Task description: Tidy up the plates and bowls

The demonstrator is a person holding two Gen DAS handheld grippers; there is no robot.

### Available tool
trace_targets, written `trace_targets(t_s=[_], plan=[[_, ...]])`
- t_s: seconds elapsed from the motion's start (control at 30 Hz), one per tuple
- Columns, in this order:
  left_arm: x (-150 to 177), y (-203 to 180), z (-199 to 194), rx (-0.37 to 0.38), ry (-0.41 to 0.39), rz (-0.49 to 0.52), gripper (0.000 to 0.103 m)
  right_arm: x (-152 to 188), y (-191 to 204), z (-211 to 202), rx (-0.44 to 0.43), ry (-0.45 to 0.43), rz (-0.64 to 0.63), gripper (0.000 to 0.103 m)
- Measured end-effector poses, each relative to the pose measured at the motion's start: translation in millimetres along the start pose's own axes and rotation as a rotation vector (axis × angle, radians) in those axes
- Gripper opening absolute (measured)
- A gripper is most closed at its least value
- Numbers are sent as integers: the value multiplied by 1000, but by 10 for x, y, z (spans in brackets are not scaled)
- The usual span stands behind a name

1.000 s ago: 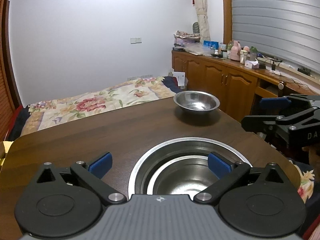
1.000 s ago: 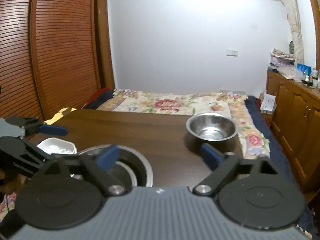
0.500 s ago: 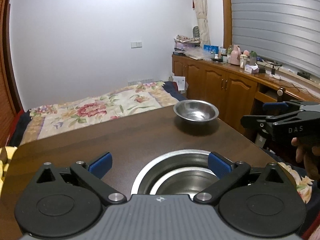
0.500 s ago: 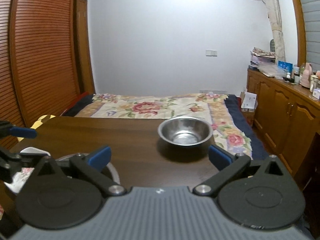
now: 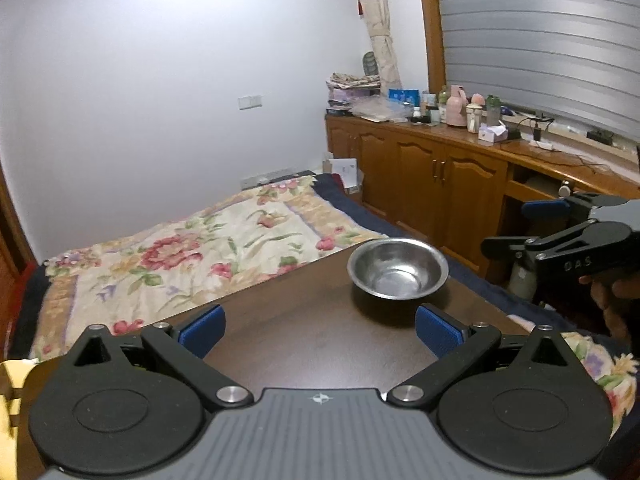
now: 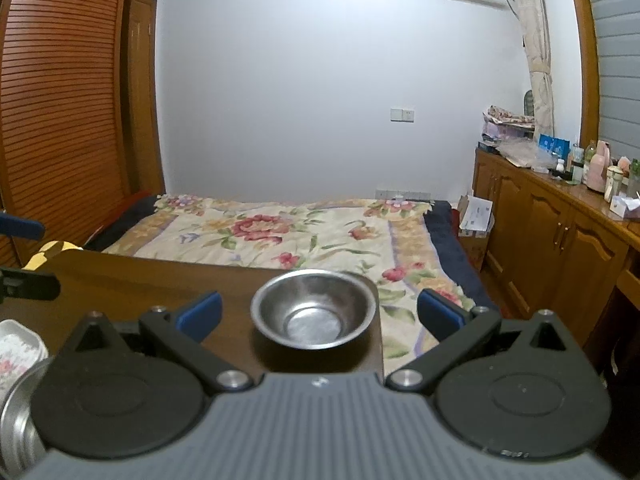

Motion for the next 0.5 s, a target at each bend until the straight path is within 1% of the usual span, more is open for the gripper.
trace_targets(t_s=[0.03,0.1,0.17,0.2,0.27,0.43,0.5], plan=[[-42,4,45,13,8,-1,99,-16,-22,28,-2,3,0,103],[-117,-7,140,30,25,0,90,-45,-72,100,-9,10,1,103],[-185,-39,225,30,32,8,86,-79,-121,189,-20,21,3,103],[-223,-54,272,30,33,14,81,-86,-124,206,-25,26,5,103],[-310,-61,364,33,40,22,75,-112,-163,287,-39,40,11,103],[-454,-35,580,55,50,7,74,-155,-264,481,-69,76,30,103],[-513,-25,683,63,58,-3,73,-168,-290,556,-81,88,37,100]])
Point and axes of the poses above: each gripper's, at about its wrist camera, not at the fingertips, and z roughly the way its jaws point, y to its left, x to its underside, the point moved 1 cm from there along z, roughly the way its jaws point, and after that the axes turned 15 degrees about y, right-handed, at the moved point
